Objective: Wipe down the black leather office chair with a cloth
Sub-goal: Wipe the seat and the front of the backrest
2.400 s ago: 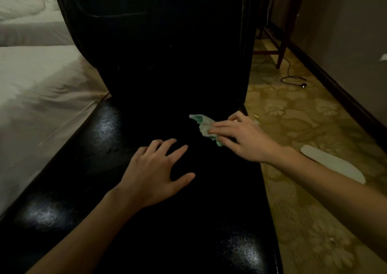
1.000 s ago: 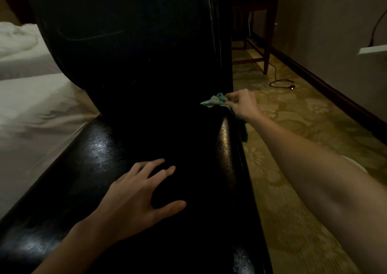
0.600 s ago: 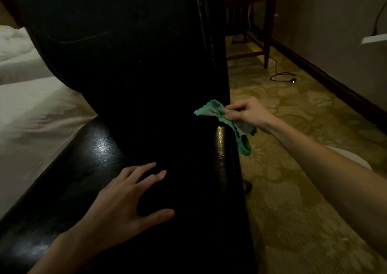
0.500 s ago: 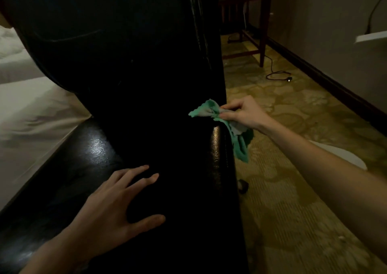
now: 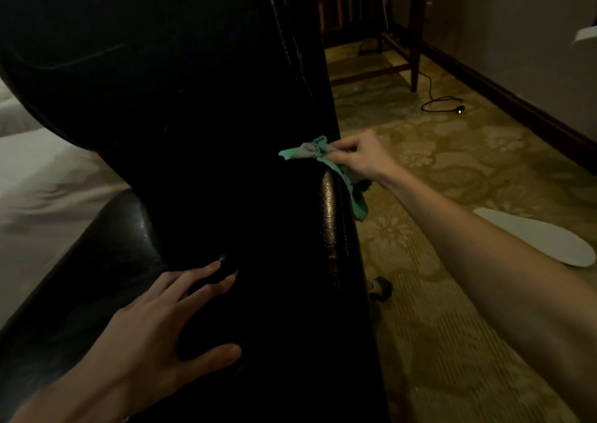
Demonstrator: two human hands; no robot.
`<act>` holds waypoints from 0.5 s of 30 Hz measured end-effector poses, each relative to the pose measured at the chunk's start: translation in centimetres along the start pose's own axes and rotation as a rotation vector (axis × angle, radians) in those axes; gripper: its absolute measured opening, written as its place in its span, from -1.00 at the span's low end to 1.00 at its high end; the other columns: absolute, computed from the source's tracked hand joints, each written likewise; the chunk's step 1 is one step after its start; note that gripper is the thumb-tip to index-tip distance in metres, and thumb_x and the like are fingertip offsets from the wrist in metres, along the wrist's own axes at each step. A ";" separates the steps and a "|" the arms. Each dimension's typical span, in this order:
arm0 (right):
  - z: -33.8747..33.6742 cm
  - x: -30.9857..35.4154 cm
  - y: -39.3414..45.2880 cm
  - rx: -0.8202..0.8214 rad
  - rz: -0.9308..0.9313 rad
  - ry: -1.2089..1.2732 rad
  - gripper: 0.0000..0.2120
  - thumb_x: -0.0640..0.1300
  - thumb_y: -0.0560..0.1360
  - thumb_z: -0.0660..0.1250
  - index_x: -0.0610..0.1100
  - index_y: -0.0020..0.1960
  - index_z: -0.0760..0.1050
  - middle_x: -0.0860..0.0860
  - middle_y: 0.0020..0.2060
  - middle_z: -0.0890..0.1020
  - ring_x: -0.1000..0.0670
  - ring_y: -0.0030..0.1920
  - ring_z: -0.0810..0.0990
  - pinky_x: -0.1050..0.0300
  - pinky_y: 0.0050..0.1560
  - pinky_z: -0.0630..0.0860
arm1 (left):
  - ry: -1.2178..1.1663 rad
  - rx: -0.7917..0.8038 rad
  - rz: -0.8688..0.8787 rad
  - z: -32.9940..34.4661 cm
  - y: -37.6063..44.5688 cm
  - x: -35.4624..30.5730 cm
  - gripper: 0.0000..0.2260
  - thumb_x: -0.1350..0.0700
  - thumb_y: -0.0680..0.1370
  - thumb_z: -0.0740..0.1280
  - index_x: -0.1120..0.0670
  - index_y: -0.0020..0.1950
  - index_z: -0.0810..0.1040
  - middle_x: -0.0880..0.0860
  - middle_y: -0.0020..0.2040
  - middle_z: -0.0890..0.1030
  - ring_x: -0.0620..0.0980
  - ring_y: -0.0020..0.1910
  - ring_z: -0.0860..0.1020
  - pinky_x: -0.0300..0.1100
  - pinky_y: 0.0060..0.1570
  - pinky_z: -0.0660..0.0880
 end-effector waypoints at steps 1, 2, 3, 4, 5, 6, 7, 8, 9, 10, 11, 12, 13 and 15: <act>-0.3 0.0 -0.5 0.016 -0.010 -0.007 -0.71 -0.13 0.50 0.46 -0.06 0.21 0.62 0.10 0.01 0.66 0.14 0.04 0.59 0.19 0.05 0.48 | 0.001 0.011 -0.003 0.0 0.0 0.0 -0.26 -0.55 0.40 0.22 -0.42 0.53 0.11 -0.41 0.54 0.11 -0.34 0.48 0.17 -0.34 -0.05 0.50; -0.7 -0.1 -1.3 0.039 -0.019 -0.003 -0.71 -0.14 0.48 0.47 -0.04 0.20 0.62 0.12 -0.01 0.67 0.17 0.01 0.61 0.20 0.03 0.50 | -0.003 0.023 -0.006 0.0 0.0 0.2 -0.26 -0.54 0.39 0.23 -0.42 0.53 0.12 -0.40 0.54 0.12 -0.35 0.48 0.17 -0.35 -0.08 0.49; -1.1 -0.1 -2.4 0.067 -0.033 0.011 -0.71 -0.15 0.47 0.48 -0.02 0.19 0.61 0.13 -0.03 0.68 0.19 -0.03 0.62 0.24 0.01 0.52 | -0.009 0.040 -0.010 -0.1 0.0 0.3 -0.25 -0.54 0.39 0.24 -0.41 0.53 0.12 -0.40 0.54 0.13 -0.36 0.47 0.17 -0.37 -0.10 0.47; -1.5 -0.2 -3.6 0.094 -0.039 0.022 -0.71 -0.17 0.47 0.48 -0.04 0.18 0.61 0.14 -0.04 0.68 0.22 -0.05 0.62 0.29 -0.02 0.52 | -0.014 0.059 -0.012 -0.2 -0.1 0.5 -0.24 -0.54 0.38 0.26 -0.40 0.53 0.14 -0.39 0.53 0.15 -0.37 0.47 0.16 -0.39 -0.14 0.45; -2.0 -0.3 -4.8 0.112 -0.040 0.019 -0.70 -0.18 0.46 0.48 -0.06 0.18 0.61 0.14 -0.05 0.68 0.25 -0.07 0.62 0.35 -0.05 0.51 | -0.019 0.080 -0.012 -0.3 -0.1 0.6 -0.23 -0.54 0.37 0.27 -0.39 0.53 0.16 -0.37 0.53 0.17 -0.39 0.46 0.17 -0.42 -0.19 0.42; -2.4 -0.3 -5.9 0.119 -0.041 0.005 -0.71 -0.18 0.46 0.48 -0.05 0.17 0.61 0.16 -0.05 0.67 0.29 -0.08 0.61 0.41 -0.08 0.50 | -0.023 0.098 -0.011 -0.4 -0.1 0.7 -0.23 -0.53 0.36 0.29 -0.37 0.53 0.19 -0.36 0.53 0.20 -0.39 0.46 0.18 -0.44 -0.24 0.41; -2.7 -0.4 -6.6 0.110 -0.049 -0.018 -0.72 -0.17 0.46 0.49 -0.01 0.15 0.61 0.19 -0.06 0.66 0.33 -0.09 0.60 0.45 -0.10 0.48 | -0.028 0.109 -0.010 -0.4 -0.2 0.8 -0.23 -0.53 0.36 0.29 -0.36 0.52 0.21 -0.34 0.53 0.21 -0.38 0.46 0.19 -0.45 -0.27 0.41; -2.9 -0.5 -6.9 0.079 -0.056 -0.044 -0.74 -0.13 0.46 0.49 0.05 0.12 0.61 0.23 -0.08 0.65 0.36 -0.10 0.59 0.48 -0.11 0.46 | -0.033 0.112 -0.006 -0.4 -0.3 0.8 -0.23 -0.53 0.36 0.29 -0.34 0.52 0.23 -0.33 0.53 0.23 -0.36 0.46 0.21 -0.43 -0.27 0.43; -2.9 -0.5 -6.9 0.033 -0.065 -0.071 -0.76 -0.09 0.46 0.48 0.10 0.11 0.61 0.24 -0.09 0.65 0.38 -0.11 0.58 0.49 -0.12 0.45 | -0.036 0.108 0.005 -0.3 -0.3 0.8 -0.24 -0.53 0.36 0.29 -0.33 0.52 0.25 -0.32 0.53 0.23 -0.35 0.46 0.22 -0.40 -0.25 0.47; -2.6 -0.4 -6.7 -0.017 -0.074 -0.088 -0.77 -0.05 0.47 0.47 0.10 0.12 0.62 0.23 -0.07 0.65 0.38 -0.12 0.57 0.50 -0.13 0.44 | -0.038 0.097 0.017 -0.2 -0.4 0.9 -0.23 -0.53 0.36 0.28 -0.33 0.52 0.25 -0.31 0.54 0.24 -0.33 0.46 0.23 -0.35 -0.20 0.51; -2.3 -0.1 -6.3 -0.067 -0.094 -0.097 -0.75 -0.04 0.48 0.47 0.05 0.15 0.63 0.20 -0.04 0.66 0.38 -0.11 0.56 0.50 -0.12 0.43 | -0.036 0.085 0.026 0.0 -0.5 0.9 -0.22 -0.54 0.36 0.27 -0.33 0.53 0.24 -0.31 0.54 0.24 -0.32 0.46 0.23 -0.29 -0.15 0.54; -1.9 0.2 -5.8 -0.119 -0.115 -0.101 -0.72 -0.04 0.48 0.47 -0.02 0.18 0.64 0.17 0.00 0.66 0.38 -0.09 0.56 0.52 -0.10 0.42 | -0.033 0.078 0.032 0.0 -0.6 1.0 -0.21 -0.54 0.35 0.27 -0.32 0.53 0.23 -0.30 0.54 0.24 -0.31 0.47 0.23 -0.24 -0.10 0.56; -1.6 0.6 -5.4 -0.168 -0.137 -0.109 -0.70 -0.05 0.48 0.47 -0.08 0.19 0.63 0.13 0.02 0.66 0.35 -0.07 0.56 0.53 -0.08 0.41 | -0.026 0.077 0.041 0.1 -0.6 1.1 -0.20 -0.54 0.35 0.27 -0.32 0.54 0.22 -0.29 0.55 0.24 -0.30 0.47 0.24 -0.19 -0.06 0.58; -1.1 1.2 -4.5 -0.232 -0.160 -0.111 -0.69 -0.07 0.48 0.47 -0.14 0.19 0.63 0.05 0.04 0.68 0.23 0.02 0.59 0.52 -0.04 0.40 | 0.001 0.078 0.048 0.0 -0.8 1.3 -0.21 -0.54 0.36 0.27 -0.32 0.54 0.22 -0.28 0.55 0.24 -0.29 0.47 0.24 -0.12 -0.03 0.60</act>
Point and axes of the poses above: each hand's wrist, its own y-axis towards the middle knuckle, its own z-axis out of the palm, x = y × z, the point moved 3 cm from there along y, towards the middle knuckle
